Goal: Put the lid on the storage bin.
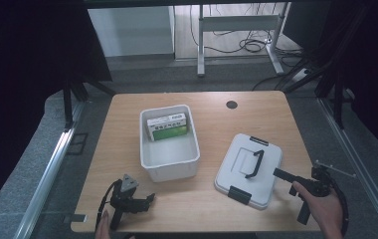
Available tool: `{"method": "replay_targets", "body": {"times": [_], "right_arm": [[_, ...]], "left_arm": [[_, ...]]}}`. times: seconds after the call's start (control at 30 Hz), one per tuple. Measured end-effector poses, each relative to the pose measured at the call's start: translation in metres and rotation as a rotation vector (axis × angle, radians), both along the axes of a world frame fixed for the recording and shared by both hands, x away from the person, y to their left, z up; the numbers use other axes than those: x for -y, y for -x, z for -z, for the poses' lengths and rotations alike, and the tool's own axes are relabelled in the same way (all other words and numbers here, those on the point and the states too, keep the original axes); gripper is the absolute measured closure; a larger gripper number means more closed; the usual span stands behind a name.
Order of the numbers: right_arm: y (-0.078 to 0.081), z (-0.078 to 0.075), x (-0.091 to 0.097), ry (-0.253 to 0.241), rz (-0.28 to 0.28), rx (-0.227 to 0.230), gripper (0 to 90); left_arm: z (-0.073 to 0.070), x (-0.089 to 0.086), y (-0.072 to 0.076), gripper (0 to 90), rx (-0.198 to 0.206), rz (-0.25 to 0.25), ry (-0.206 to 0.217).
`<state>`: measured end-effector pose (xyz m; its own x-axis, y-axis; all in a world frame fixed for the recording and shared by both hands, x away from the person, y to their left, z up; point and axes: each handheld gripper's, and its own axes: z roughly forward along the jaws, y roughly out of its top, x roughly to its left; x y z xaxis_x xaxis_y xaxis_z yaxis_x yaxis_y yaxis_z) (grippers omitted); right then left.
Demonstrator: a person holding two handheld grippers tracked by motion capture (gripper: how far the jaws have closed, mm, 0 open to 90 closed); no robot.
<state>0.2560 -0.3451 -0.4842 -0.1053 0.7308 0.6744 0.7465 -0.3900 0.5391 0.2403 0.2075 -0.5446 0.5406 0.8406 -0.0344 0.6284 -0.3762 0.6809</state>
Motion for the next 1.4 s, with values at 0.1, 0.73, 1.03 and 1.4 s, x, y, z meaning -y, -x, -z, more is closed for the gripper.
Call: {"method": "replay_targets", "body": {"times": [0.1,0.73,1.03,1.4], "right_arm": [[0.000,0.001,0.000,0.008,-0.011,-0.003,38.3],[0.003,0.003,0.003,0.017,0.027,-0.017,37.8],[0.001,0.005,0.007,0.022,0.031,-0.029,38.0],[0.003,-0.010,0.005,0.030,0.033,-0.026,38.5]], "left_arm": [[0.000,0.000,0.000,10.2,0.000,0.000,0.000],[0.000,0.000,0.001,10.6,0.000,0.003,0.000],[0.000,0.000,0.001,10.9,0.001,0.002,-0.001],[0.000,0.000,0.001,11.2,0.001,0.001,0.000]]}}
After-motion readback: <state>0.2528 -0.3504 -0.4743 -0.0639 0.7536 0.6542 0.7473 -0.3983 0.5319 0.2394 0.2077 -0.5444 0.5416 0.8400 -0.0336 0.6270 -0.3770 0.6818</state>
